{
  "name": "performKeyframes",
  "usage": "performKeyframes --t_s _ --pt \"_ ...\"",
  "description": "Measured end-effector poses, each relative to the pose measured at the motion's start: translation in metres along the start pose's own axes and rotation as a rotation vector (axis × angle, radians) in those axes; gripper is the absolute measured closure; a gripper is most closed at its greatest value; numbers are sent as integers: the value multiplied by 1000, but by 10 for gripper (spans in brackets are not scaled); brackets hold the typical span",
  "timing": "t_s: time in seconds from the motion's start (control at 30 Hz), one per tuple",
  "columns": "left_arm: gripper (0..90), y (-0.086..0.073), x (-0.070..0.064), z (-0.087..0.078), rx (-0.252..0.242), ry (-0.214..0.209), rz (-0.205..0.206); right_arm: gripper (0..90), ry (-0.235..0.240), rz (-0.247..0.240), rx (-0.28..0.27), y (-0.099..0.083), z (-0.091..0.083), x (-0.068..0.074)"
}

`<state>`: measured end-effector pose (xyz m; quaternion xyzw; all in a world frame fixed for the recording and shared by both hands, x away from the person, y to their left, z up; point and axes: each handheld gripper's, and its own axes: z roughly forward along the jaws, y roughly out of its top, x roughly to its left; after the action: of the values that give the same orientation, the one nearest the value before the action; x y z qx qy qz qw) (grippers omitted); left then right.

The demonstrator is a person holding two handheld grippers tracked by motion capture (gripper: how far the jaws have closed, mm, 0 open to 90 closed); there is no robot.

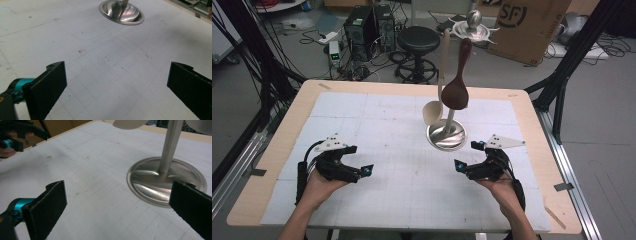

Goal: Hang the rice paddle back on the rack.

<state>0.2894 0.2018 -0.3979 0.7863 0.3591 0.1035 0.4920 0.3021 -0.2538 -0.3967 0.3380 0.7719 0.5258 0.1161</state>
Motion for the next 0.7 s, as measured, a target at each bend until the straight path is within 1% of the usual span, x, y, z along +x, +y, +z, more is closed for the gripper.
performKeyframes --t_s 0.13,0.17,0.43,0.47,0.7 --pt "16 -1 1 1 10 -3 -4 4 -2 7 5 -5 -4 -2" --pt "16 -1 1 1 14 -3 -3 4 -6 1 1 -6 -5 -2" --pt "16 -3 2 -1 14 1 -9 4 -13 17 8 -17 -11 -3" --pt "16 -3 2 -1 13 1 -11 4 -16 13 7 -18 -12 -4" --pt "17 -4 2 -1 22 0 -7 4 -23 20 13 -23 -17 -4"
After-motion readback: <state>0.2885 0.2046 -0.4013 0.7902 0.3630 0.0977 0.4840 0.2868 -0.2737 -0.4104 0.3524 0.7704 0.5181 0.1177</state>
